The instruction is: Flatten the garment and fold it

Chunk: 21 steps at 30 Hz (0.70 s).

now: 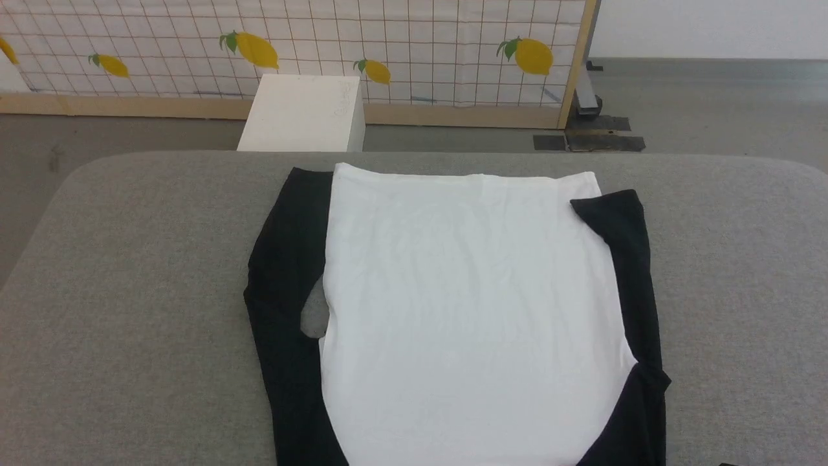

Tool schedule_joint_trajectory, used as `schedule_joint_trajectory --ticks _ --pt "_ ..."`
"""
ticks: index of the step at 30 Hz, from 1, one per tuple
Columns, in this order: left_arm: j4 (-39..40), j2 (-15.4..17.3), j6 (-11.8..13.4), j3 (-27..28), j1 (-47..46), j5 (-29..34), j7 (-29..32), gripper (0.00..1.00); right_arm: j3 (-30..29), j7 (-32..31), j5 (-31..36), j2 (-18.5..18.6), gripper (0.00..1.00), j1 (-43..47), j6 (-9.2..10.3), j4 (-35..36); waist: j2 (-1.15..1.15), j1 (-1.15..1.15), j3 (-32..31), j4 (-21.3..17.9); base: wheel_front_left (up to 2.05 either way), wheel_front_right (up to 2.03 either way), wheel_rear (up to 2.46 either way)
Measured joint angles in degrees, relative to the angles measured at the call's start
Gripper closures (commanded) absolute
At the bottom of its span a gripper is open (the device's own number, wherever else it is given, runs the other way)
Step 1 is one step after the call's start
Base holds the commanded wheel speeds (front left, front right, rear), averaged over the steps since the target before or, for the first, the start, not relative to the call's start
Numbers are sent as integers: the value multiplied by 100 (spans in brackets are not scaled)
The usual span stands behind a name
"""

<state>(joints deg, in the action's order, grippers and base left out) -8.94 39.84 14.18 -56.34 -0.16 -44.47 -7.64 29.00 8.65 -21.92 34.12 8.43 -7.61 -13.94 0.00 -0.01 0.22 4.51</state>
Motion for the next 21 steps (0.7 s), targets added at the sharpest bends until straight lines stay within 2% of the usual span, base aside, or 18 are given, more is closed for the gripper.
schedule_joint_trajectory --ticks 2,3,4,11,16,17,21 --pt "-41 -48 0 16 -1 -7 -46 100 41 -12 -35 -74 100 -6 0 -69 0 0 20 21 0 0 0" --pt "-54 -64 0 26 -1 -26 -77 24 45 -7 -44 -93 77 -14 0 -85 0 0 19 30 0 0 0" --pt "-69 -91 4 67 1 -37 -158 0 16 13 -43 -121 0 -21 0 -98 0 0 13 40 0 0 0" --pt "316 -70 328 420 -8 -11 -472 0 -493 93 -44 -216 0 -141 2 343 0 0 -171 55 0 0 0" --pt "851 291 628 905 -177 123 -612 0 -1105 32 119 -258 0 -137 2 1038 0 0 -290 30 0 0 0" --pt "939 509 692 1198 -452 274 -634 0 -1495 -20 250 -381 0 -135 2 1468 0 0 -272 -21 0 0 0" --pt "893 564 622 1621 -1149 370 -666 0 -2172 45 442 -792 0 -138 2 1940 0 0 -122 -83 0 0 0"
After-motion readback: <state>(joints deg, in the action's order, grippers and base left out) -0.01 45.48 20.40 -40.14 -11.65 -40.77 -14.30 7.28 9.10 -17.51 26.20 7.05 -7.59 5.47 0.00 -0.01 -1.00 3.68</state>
